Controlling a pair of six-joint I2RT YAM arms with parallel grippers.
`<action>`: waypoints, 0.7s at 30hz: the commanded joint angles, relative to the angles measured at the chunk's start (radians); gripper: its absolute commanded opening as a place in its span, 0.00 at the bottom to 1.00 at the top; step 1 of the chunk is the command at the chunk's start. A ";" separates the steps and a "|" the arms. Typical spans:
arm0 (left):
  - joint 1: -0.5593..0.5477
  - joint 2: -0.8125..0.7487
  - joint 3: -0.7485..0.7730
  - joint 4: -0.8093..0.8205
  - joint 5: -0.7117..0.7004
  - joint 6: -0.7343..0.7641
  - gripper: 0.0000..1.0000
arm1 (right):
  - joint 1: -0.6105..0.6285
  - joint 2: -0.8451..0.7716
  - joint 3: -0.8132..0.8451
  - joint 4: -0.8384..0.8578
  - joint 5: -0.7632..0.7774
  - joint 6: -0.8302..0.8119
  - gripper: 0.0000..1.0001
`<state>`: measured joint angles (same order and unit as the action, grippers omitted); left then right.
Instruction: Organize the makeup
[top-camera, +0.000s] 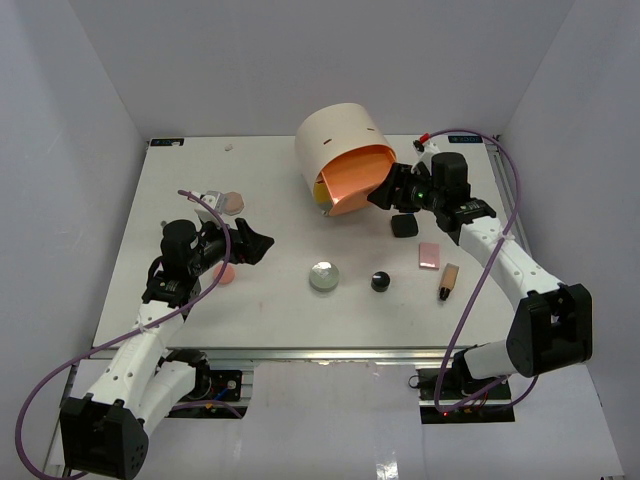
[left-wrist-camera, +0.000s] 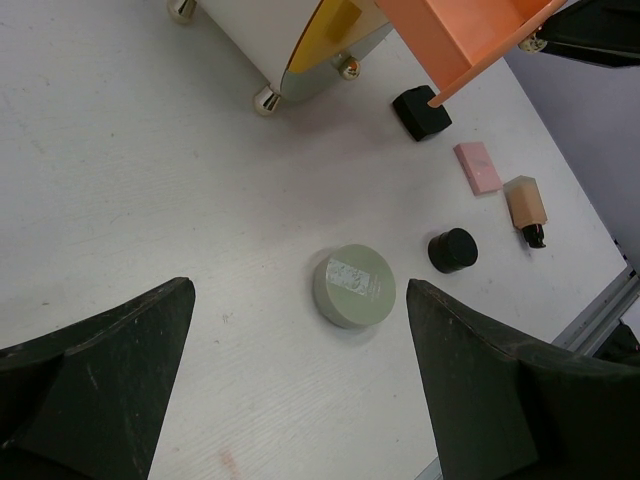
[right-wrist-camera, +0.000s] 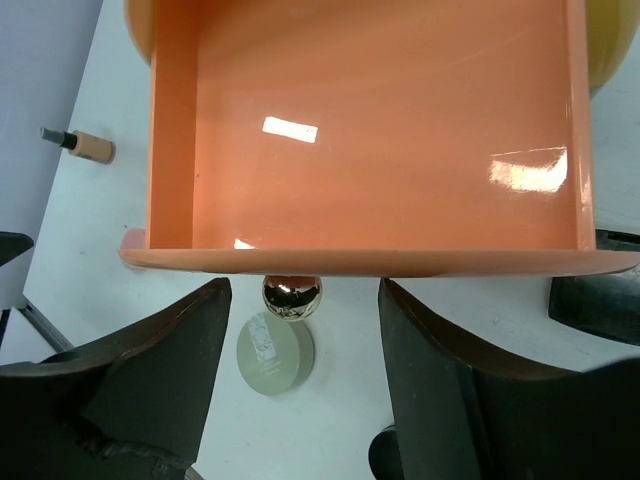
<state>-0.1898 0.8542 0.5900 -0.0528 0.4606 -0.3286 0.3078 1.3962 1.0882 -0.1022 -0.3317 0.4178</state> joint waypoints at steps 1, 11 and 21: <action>0.001 -0.009 0.036 0.001 0.004 0.013 0.98 | -0.010 -0.011 0.016 0.059 -0.033 -0.025 0.70; 0.001 -0.003 0.035 0.001 0.012 0.012 0.98 | -0.028 -0.064 -0.013 0.055 -0.214 -0.172 0.88; -0.006 0.048 0.048 0.001 0.072 -0.003 0.98 | -0.065 -0.177 -0.109 -0.027 -0.468 -0.432 0.97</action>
<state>-0.1898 0.8806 0.5915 -0.0523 0.4832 -0.3301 0.2565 1.2685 0.9963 -0.0995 -0.6545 0.1517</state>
